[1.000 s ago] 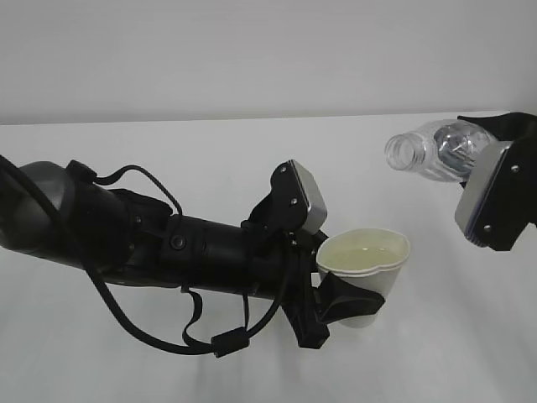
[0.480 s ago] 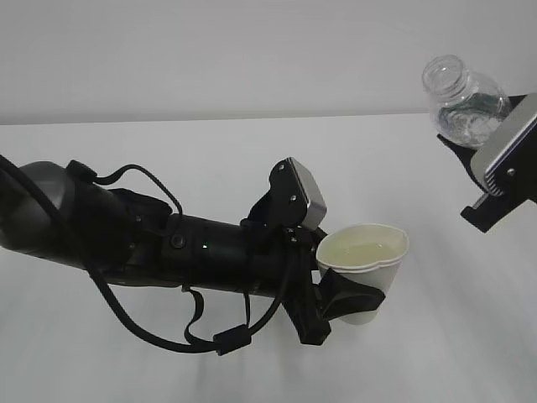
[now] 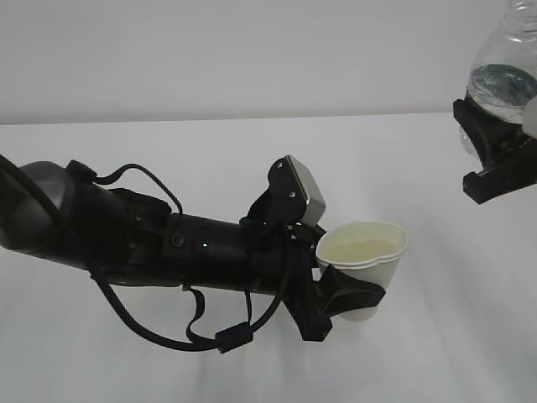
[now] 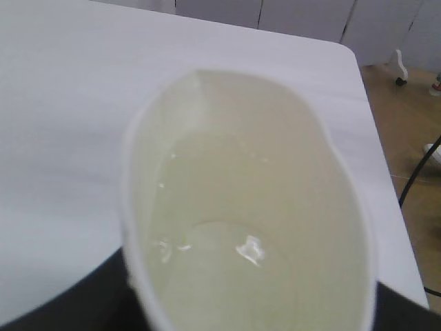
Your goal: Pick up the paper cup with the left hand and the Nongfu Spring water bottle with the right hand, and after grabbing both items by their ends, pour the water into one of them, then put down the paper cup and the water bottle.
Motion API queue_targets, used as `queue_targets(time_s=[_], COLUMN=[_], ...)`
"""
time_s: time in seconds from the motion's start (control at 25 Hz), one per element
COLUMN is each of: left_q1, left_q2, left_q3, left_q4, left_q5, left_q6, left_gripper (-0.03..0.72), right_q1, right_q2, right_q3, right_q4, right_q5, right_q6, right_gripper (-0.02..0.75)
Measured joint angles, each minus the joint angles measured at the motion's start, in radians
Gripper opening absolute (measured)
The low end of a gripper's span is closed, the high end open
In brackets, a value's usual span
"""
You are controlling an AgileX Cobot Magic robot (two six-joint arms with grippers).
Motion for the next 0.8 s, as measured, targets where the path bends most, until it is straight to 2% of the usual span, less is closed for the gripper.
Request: queue_targets(time_s=[0.56,0.8], left_q1=[0.000,0.000], left_q2=[0.000,0.000], left_q3=[0.000,0.000], left_q4=[-0.007,-0.010], left_q5=[0.000,0.000], left_q6=[0.000,0.000], left_gripper=[0.386,0.385], right_q1=[0.000,0.000], right_q2=[0.000,0.065], right_q3=[0.000,0.000], right_q4=[0.128,0.165], right_q5=[-0.038,-0.142], right_q6=[0.207,0.282], right_gripper=[0.385,0.385])
